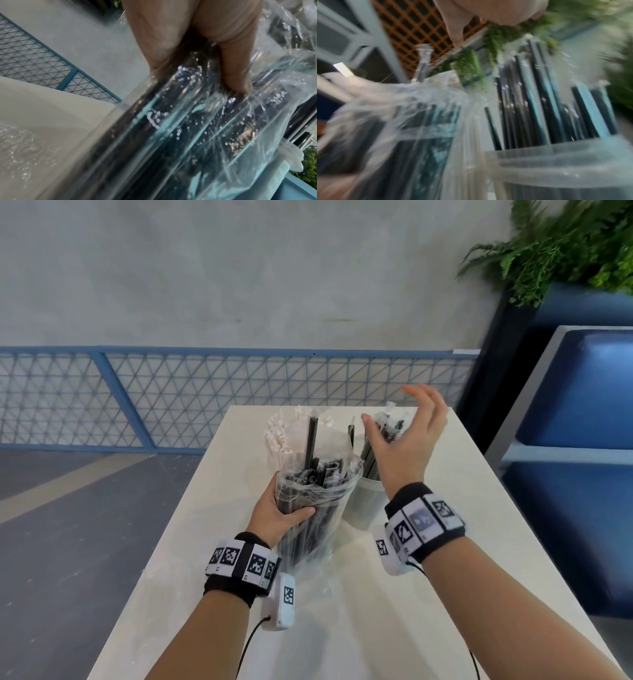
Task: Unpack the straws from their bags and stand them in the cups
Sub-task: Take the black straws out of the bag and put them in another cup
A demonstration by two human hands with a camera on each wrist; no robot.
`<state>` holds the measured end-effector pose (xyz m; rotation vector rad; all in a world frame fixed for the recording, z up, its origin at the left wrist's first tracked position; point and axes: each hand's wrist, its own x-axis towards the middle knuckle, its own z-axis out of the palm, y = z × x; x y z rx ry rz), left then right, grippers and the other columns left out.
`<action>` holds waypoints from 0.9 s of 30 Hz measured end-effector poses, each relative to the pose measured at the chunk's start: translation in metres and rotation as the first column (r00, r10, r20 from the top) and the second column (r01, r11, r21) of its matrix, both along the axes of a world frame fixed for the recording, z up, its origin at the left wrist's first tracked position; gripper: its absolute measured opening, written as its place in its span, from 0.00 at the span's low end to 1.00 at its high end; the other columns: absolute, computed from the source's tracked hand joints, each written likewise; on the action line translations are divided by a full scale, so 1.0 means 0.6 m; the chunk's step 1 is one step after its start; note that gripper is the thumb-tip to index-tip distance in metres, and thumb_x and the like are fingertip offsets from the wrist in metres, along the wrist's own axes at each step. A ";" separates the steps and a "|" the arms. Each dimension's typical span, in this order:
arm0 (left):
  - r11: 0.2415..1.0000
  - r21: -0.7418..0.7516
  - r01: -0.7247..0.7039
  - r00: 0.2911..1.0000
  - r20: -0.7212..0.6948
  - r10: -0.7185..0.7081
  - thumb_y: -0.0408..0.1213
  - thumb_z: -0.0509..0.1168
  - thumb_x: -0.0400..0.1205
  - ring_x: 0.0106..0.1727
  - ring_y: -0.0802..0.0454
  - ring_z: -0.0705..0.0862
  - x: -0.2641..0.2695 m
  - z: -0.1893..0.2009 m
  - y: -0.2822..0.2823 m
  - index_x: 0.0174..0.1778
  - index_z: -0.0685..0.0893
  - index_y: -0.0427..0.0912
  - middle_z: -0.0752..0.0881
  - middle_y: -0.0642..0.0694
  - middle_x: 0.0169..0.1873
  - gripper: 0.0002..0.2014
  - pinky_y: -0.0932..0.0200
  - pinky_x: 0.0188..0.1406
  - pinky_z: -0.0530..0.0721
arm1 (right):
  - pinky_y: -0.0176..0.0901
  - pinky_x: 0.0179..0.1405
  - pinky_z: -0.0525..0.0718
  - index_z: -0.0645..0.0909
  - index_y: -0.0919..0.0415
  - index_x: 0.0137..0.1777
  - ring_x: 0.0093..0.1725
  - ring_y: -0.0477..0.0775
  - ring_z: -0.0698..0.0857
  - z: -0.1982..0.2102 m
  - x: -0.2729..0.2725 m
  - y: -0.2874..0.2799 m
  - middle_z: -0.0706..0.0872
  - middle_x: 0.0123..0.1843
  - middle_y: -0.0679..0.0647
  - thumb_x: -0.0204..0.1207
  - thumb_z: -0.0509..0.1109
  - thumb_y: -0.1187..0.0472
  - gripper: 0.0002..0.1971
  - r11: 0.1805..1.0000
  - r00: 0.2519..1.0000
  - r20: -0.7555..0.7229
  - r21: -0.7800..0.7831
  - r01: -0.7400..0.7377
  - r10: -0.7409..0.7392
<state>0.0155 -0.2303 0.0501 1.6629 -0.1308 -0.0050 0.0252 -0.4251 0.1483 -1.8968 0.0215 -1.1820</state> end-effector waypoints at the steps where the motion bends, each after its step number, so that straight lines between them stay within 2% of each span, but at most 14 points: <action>1: 1.000 -0.004 -0.002 1.000 0.003 0.002 0.20 0.75 0.67 0.49 0.68 0.86 0.000 0.000 0.000 0.65 0.75 0.46 0.87 0.55 0.50 0.33 0.63 0.59 0.83 | 0.40 0.71 0.68 0.77 0.62 0.61 0.66 0.53 0.72 0.000 -0.011 0.010 0.76 0.63 0.60 0.70 0.75 0.56 0.21 0.993 0.998 0.050 -0.109 -0.042 0.048; 3: 1.000 -0.014 -0.004 1.000 0.016 0.004 0.20 0.75 0.67 0.48 0.70 0.86 -0.001 -0.001 0.000 0.66 0.74 0.43 0.86 0.55 0.49 0.33 0.67 0.57 0.83 | 0.44 0.64 0.76 0.79 0.63 0.56 0.59 0.50 0.77 -0.010 -0.027 0.031 0.80 0.56 0.56 0.75 0.70 0.57 0.13 0.944 0.972 -0.017 -0.234 -0.231 0.234; 5: 0.999 -0.034 0.004 1.000 0.024 -0.003 0.18 0.74 0.68 0.48 0.69 0.86 -0.001 -0.002 0.000 0.64 0.74 0.44 0.86 0.54 0.50 0.31 0.70 0.55 0.83 | 0.45 0.56 0.80 0.81 0.64 0.53 0.52 0.50 0.80 -0.028 -0.034 0.042 0.82 0.52 0.53 0.76 0.67 0.58 0.10 0.892 0.929 -0.156 -0.264 -0.367 0.336; 8: 0.998 -0.058 0.006 1.000 0.026 -0.004 0.18 0.73 0.68 0.49 0.65 0.86 -0.001 -0.003 0.002 0.60 0.75 0.48 0.86 0.53 0.49 0.29 0.70 0.53 0.83 | 0.42 0.61 0.79 0.79 0.62 0.61 0.58 0.52 0.81 -0.050 -0.031 0.050 0.82 0.58 0.54 0.75 0.71 0.58 0.16 0.858 0.864 -0.369 -0.250 -0.448 0.343; 11: 0.997 -0.070 0.017 0.999 0.033 -0.015 0.19 0.73 0.69 0.47 0.65 0.87 0.000 -0.006 0.003 0.53 0.77 0.53 0.87 0.54 0.46 0.27 0.71 0.51 0.83 | 0.30 0.63 0.70 0.74 0.60 0.68 0.63 0.51 0.79 -0.055 -0.023 0.053 0.79 0.64 0.55 0.73 0.73 0.55 0.25 0.838 0.773 -0.544 -0.210 -0.503 0.327; 15: 0.994 -0.105 0.028 0.999 0.047 -0.023 0.19 0.72 0.69 0.47 0.63 0.87 0.001 -0.007 0.005 0.53 0.77 0.53 0.87 0.53 0.46 0.26 0.67 0.52 0.84 | 0.21 0.56 0.67 0.76 0.59 0.66 0.57 0.46 0.79 -0.050 -0.025 0.055 0.82 0.60 0.54 0.66 0.79 0.57 0.28 0.850 0.784 -0.519 -0.187 -0.492 0.339; 18: 0.989 -0.144 0.045 0.998 0.050 -0.039 0.19 0.73 0.68 0.49 0.61 0.87 0.003 -0.006 0.012 0.59 0.77 0.45 0.87 0.49 0.48 0.26 0.63 0.52 0.85 | 0.13 0.54 0.68 0.76 0.57 0.66 0.51 0.37 0.79 -0.058 -0.035 0.063 0.85 0.55 0.48 0.63 0.81 0.61 0.30 0.823 0.736 -0.506 -0.087 -0.562 0.449; 20: 0.984 -0.161 0.076 0.997 0.047 -0.069 0.18 0.72 0.69 0.50 0.59 0.88 0.002 -0.003 0.015 0.63 0.75 0.40 0.87 0.47 0.50 0.28 0.63 0.51 0.86 | 0.13 0.52 0.69 0.75 0.55 0.66 0.50 0.32 0.80 -0.065 -0.038 0.068 0.85 0.53 0.45 0.63 0.81 0.61 0.31 0.802 0.679 -0.532 0.000 -0.597 0.506; 24: 0.981 -0.159 0.112 0.993 0.064 -0.103 0.19 0.74 0.67 0.51 0.58 0.87 0.001 0.000 0.017 0.58 0.76 0.48 0.86 0.47 0.50 0.28 0.62 0.53 0.85 | 0.14 0.51 0.72 0.75 0.55 0.66 0.53 0.40 0.81 -0.080 -0.032 0.071 0.84 0.56 0.46 0.63 0.81 0.59 0.31 0.813 0.662 -0.549 0.055 -0.580 0.510; 26: 0.979 -0.165 0.120 0.991 0.076 -0.109 0.18 0.74 0.67 0.51 0.59 0.87 0.000 0.002 0.017 0.57 0.76 0.49 0.86 0.47 0.50 0.29 0.64 0.52 0.85 | 0.16 0.53 0.73 0.75 0.54 0.66 0.55 0.40 0.81 -0.087 -0.033 0.073 0.82 0.55 0.40 0.63 0.81 0.58 0.31 0.811 0.650 -0.549 0.089 -0.578 0.524; 27: 0.979 -0.159 0.126 0.990 0.079 -0.115 0.19 0.74 0.67 0.51 0.59 0.87 0.001 0.001 0.018 0.58 0.76 0.49 0.86 0.48 0.50 0.29 0.64 0.52 0.84 | 0.20 0.56 0.74 0.75 0.54 0.65 0.56 0.40 0.81 -0.091 -0.034 0.075 0.81 0.54 0.37 0.63 0.81 0.58 0.30 0.810 0.645 -0.546 0.114 -0.575 0.535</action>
